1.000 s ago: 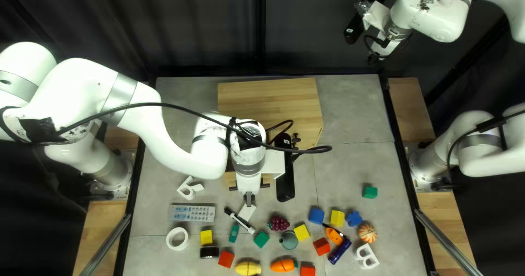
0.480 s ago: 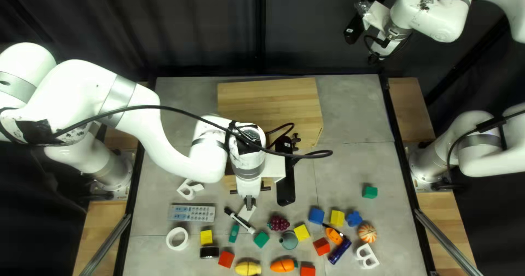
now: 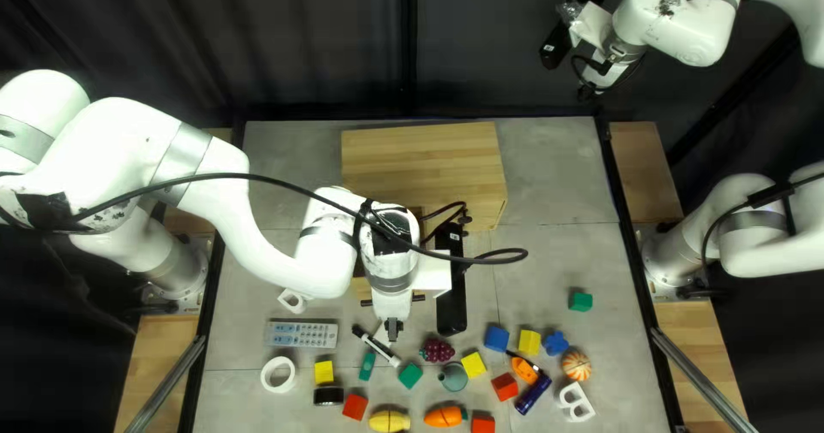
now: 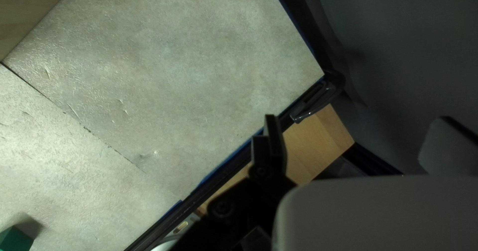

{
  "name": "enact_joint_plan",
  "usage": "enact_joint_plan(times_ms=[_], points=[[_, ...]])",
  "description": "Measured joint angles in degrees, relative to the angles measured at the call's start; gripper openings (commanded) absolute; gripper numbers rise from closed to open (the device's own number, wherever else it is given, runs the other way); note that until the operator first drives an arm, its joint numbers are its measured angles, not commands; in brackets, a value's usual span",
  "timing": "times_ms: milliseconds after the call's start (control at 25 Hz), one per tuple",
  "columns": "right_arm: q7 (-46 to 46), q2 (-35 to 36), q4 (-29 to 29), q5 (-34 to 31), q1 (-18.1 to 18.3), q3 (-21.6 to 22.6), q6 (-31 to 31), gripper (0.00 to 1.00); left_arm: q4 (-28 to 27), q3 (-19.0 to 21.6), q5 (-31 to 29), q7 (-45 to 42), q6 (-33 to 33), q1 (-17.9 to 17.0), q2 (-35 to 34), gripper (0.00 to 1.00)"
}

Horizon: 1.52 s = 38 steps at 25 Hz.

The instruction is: Open drawers and place objects into drawer and close

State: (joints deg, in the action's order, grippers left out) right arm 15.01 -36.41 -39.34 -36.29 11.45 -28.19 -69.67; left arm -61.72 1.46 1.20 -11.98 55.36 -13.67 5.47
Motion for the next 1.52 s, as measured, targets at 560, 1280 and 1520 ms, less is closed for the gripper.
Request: enact_joint_plan(times_ms=[560,1280,1520], points=[[0.00,0.00,0.00,0.00,0.00,0.00,0.00,1.00,-5.18,4.98,-21.00,-10.90,6.18,-9.46,5.86,1.00],[0.00,0.00,0.00,0.00,0.00,0.00,0.00,1.00,3.40,8.10,-22.74,15.45,-3.50,-8.87,3.04,1.00],[0.00,0.00,0.00,0.00,0.00,0.00,0.00,1.00,7.82,8.28,-18.08,32.11,-8.28,-6.29,0.83,1.00]])
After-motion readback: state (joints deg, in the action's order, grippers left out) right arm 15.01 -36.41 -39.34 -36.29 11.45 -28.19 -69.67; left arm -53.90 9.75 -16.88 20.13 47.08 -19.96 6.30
